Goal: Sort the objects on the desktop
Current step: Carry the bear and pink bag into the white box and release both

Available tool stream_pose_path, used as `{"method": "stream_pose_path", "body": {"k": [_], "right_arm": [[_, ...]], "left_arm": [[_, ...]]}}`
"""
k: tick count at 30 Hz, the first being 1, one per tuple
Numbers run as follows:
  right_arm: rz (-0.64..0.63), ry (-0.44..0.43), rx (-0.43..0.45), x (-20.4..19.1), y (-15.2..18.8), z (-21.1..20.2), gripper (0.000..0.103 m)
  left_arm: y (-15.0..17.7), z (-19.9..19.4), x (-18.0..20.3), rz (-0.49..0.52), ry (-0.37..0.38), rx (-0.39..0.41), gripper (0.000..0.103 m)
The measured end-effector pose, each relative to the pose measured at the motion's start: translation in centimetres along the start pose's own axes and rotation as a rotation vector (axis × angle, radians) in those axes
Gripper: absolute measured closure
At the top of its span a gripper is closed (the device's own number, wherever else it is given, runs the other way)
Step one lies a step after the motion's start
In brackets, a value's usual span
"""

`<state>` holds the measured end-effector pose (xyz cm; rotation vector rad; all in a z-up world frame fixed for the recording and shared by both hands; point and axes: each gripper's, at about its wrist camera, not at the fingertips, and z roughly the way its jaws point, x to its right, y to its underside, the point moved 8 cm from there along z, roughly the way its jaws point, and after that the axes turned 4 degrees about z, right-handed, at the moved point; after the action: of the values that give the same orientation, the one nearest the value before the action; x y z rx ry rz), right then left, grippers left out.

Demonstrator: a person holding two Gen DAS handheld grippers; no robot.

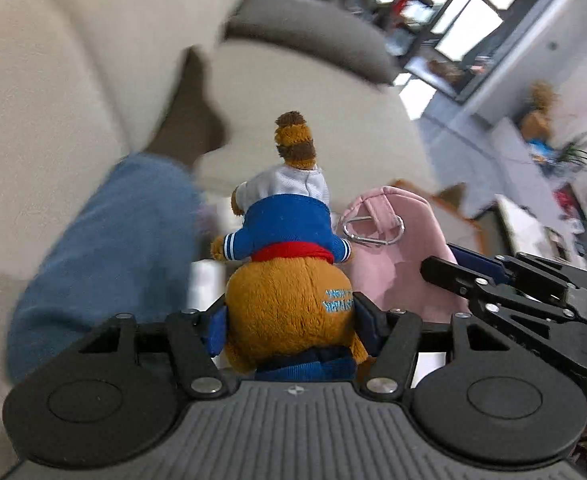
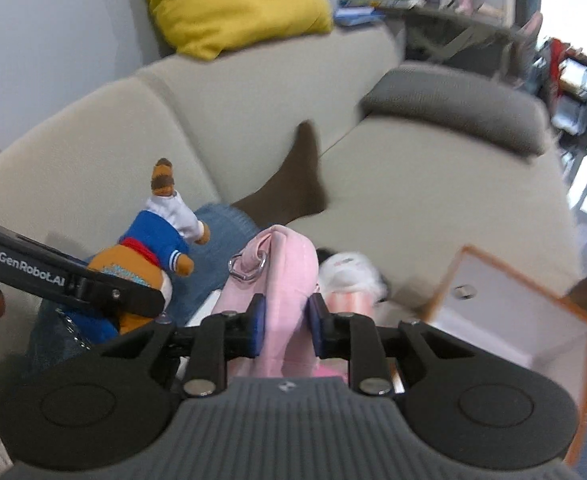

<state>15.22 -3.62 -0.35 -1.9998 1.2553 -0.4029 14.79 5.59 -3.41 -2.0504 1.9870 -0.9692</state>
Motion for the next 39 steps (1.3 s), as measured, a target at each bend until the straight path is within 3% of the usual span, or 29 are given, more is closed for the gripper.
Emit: {"method": "stream_pose_path", "body": {"k": [4, 7, 11, 17, 23, 32, 39], "right_arm": [[-0.007, 0.13, 0.043, 3.1, 0.2, -4.0, 0.079], [0.006, 0.237, 0.022, 6.2, 1.8, -6.1, 0.079], [0.042, 0.355, -0.065, 10.7, 5.2, -7.2, 0.079], [0.063, 0.47, -0.224, 15.8, 10.0, -6.2, 0.079], [0.037, 0.476, -0.323, 16.9, 12.6, -4.8, 0.079], [0.135, 0.413, -0.4, 18.4, 13.8, -4.3, 0.076], [0.153, 0.345, -0.431, 18.6, 13.6, -4.4, 0.072]], "left_arm": [[-0.1, 0.8, 5.4, 0.084, 0.118, 0.007, 0.032], [0.3, 2.5, 9.5, 0.13, 0.232, -0.028, 0.032], [1.8, 6.2, 13.7, 0.17, 0.338, -0.088, 0.032], [4.9, 12.6, 16.3, 0.185, 0.401, -0.22, 0.032], [6.9, 16.4, 17.3, 0.2, 0.392, -0.314, 0.032], [8.7, 19.7, 16.7, 0.127, 0.415, -0.44, 0.032], [9.5, 20.8, 16.6, 0.092, 0.448, -0.477, 0.032]]}}
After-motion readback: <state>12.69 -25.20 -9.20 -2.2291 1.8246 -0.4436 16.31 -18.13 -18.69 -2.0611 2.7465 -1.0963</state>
